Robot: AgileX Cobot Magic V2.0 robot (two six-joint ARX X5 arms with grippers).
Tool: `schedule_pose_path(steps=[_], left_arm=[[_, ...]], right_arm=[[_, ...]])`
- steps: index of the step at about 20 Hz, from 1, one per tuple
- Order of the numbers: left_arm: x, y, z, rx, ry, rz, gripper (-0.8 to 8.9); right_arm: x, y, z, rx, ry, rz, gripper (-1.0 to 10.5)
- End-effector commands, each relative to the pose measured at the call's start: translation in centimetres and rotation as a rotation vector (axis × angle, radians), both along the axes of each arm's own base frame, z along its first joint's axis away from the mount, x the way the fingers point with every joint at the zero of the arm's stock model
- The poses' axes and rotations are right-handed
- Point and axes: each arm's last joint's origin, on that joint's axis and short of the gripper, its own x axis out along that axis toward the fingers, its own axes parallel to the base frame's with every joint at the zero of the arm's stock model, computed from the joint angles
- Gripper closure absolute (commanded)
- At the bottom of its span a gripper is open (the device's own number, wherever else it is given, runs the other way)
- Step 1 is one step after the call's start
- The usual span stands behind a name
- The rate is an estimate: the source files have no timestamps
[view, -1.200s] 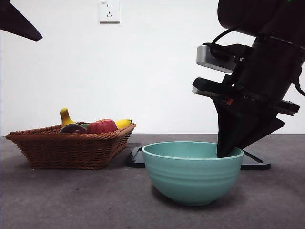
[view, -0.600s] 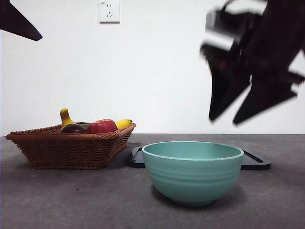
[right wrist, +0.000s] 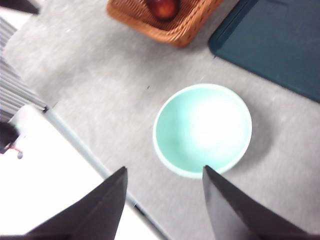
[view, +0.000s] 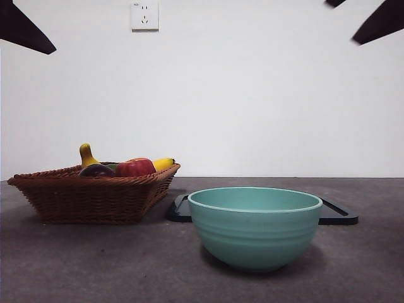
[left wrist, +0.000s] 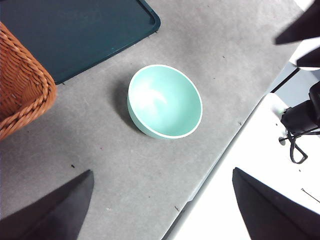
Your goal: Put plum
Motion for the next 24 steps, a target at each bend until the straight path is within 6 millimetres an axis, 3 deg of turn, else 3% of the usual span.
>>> schedule_pose_path(steps=[1,9,12,14,24], left_arm=[[0.14,-0.17,0.47,-0.006,-0.018,-0.009,3.86],[0.11,-0.15,0.43,-0.004,-0.013,-0.009,3.93],[0.01,-0.11,0.33,0.003,0.001,-0.01,5.9],[0.0,-0.1,0.33,0.003,0.003,-0.01,8.16],[0.01,-0.11,0.34,0.002,0.001,-0.009,7.99]], right_arm=[[-0.46,-0.22,0.56,0.013,-0.015,0.009,7.1],[-0.45,-0.2,0.5,0.009,-0.009,0.01,7.1],[-0.45,-0.2,0.49,0.007,-0.011,0.012,7.4],[-0.45,-0.2,0.49,0.005,-0.015,0.015,9.5],[-0.4,-0.16,0.58,0.012,-0.026,0.016,9.4]])
